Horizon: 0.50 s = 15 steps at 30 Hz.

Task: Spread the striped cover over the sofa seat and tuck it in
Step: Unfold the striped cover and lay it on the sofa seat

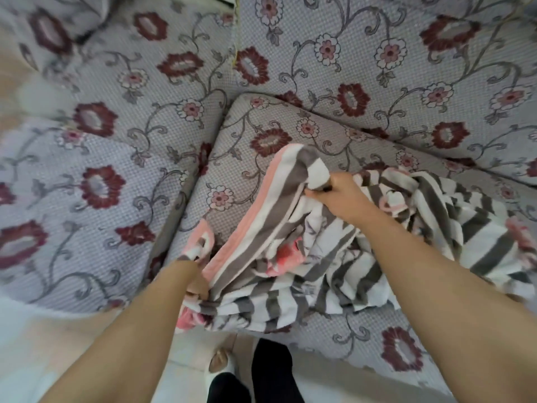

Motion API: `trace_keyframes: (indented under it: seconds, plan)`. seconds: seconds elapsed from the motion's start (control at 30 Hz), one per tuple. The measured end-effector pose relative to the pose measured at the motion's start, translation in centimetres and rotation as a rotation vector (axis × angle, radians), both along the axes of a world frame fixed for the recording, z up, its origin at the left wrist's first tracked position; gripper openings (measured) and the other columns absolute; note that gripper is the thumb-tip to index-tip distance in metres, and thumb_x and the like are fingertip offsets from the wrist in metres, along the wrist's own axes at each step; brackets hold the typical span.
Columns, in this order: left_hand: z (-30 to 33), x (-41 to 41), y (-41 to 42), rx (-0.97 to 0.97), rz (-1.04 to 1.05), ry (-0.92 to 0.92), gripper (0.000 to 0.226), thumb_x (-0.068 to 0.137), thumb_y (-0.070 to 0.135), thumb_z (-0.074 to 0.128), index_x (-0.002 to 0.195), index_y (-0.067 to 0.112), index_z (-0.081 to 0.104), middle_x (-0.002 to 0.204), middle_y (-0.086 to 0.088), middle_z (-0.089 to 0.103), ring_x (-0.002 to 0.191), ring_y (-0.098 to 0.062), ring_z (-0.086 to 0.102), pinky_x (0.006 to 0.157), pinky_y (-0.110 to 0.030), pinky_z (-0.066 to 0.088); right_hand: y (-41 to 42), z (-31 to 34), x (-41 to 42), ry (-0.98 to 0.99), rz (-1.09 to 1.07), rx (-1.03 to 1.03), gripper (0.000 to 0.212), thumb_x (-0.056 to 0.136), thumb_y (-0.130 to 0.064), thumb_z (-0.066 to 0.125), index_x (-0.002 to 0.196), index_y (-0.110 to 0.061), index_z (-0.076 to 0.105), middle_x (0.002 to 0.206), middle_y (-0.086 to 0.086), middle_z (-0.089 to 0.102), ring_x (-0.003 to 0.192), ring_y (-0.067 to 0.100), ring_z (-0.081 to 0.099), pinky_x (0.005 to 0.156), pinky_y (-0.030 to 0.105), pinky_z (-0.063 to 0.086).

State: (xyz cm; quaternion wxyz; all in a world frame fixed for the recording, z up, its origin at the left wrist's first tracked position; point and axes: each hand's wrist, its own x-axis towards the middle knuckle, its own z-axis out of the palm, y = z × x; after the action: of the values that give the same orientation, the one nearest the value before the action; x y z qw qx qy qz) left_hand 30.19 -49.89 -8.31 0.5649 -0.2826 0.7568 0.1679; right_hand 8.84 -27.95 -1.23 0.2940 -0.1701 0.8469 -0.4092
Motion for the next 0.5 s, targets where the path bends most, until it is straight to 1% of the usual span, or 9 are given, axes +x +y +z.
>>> trace_keyframes:
  seconds: [0.03,0.07,0.13,0.17,0.23,0.3,0.37,0.43,0.5]
  plan:
    - [0.5,1.0,-0.5,0.016,0.031,0.015,0.074,0.065,0.032,0.066,0.135,0.029,0.042,0.064,0.001,0.064,0.042,-0.009,0.058,0.042,-0.014,0.044,-0.7,0.2,0.7,0.006,0.025,-0.006,0.016,0.086,-0.007,0.067,0.074,-0.016,0.061,0.062,-0.02,0.06,0.064,-0.008,0.053,0.063,0.012,0.043]
    - [0.6,1.5,-0.9,0.026,0.058,0.07,0.083,0.064,0.034,0.069,0.14,0.031,0.037,0.064,0.002,0.066,0.049,-0.009,0.061,0.05,-0.017,0.05,-1.2,0.4,1.2,0.015,0.047,-0.01,0.022,0.086,-0.007,0.067,0.07,-0.02,0.059,0.057,-0.023,0.06,0.062,-0.011,0.053,0.061,0.009,0.041]
    - [0.8,1.0,-1.6,0.062,0.153,0.311,0.104,0.06,0.044,0.077,0.146,0.039,0.019,0.12,0.0,0.065,0.102,-0.015,0.064,0.089,-0.031,0.054,-2.0,0.5,1.9,0.059,0.094,-0.006,0.02,0.085,-0.009,0.069,0.073,-0.023,0.059,0.064,-0.023,0.061,0.069,-0.006,0.057,0.062,0.01,0.042]
    - [1.2,0.0,-1.7,0.122,0.27,0.477,0.111,0.061,0.046,0.079,0.149,0.035,0.012,0.145,-0.002,0.044,0.125,-0.02,0.05,0.103,-0.039,0.044,-2.3,0.6,2.1,0.091,0.128,0.009,0.015,0.085,-0.012,0.069,0.078,-0.022,0.06,0.071,-0.016,0.063,0.075,0.003,0.06,0.066,0.017,0.043]
    - [3.0,-3.3,-1.4,0.289,0.527,0.793,0.115,0.064,0.047,0.08,0.15,0.031,0.005,0.158,0.0,0.016,0.143,-0.02,0.023,0.115,-0.04,0.025,-2.6,0.6,2.4,0.157,0.205,0.046,0.012,0.084,-0.017,0.07,0.084,-0.022,0.06,0.076,-0.007,0.063,0.08,0.014,0.06,0.068,0.026,0.042]
    - [5.6,-7.1,-0.6,0.49,0.654,0.964,0.117,0.065,0.048,0.08,0.147,0.041,-0.002,0.159,0.011,0.01,0.143,-0.012,0.016,0.113,-0.038,0.021,-2.6,0.7,2.6,0.164,0.235,0.059,0.014,0.082,-0.021,0.072,0.093,-0.025,0.063,0.081,-0.005,0.065,0.084,0.018,0.061,0.07,0.03,0.046]
    - [8.0,-10.2,0.4,0.669,0.646,1.029,0.11,0.071,0.036,0.079,0.146,0.046,-0.002,0.152,0.017,0.023,0.136,-0.008,0.029,0.11,-0.035,0.03,-2.5,0.9,2.6,0.161,0.247,0.056,0.02,0.082,-0.022,0.072,0.101,-0.022,0.066,0.085,-0.002,0.067,0.086,0.02,0.062,0.074,0.035,0.051]
    - [9.4,-12.3,0.8,0.714,0.57,1.097,0.085,0.077,0.016,0.076,0.144,0.037,0.027,0.131,0.013,0.047,0.116,-0.005,0.05,0.098,-0.025,0.044,-1.8,1.3,2.2,0.168,0.235,0.066,0.02,0.081,-0.026,0.073,0.098,-0.019,0.065,0.084,0.002,0.068,0.081,0.023,0.064,0.074,0.041,0.053]
    - [10.2,-13.5,0.6,0.59,0.501,1.204,0.042,0.077,0.007,0.074,0.115,0.02,0.062,0.097,0.011,0.061,0.094,-0.01,0.06,0.079,-0.02,0.049,-0.7,2.1,1.1,0.185,0.222,0.114,0.035,0.079,-0.04,0.072,0.107,-0.02,0.063,0.087,-0.005,0.066,0.078,0.017,0.063,0.072,0.042,0.053]
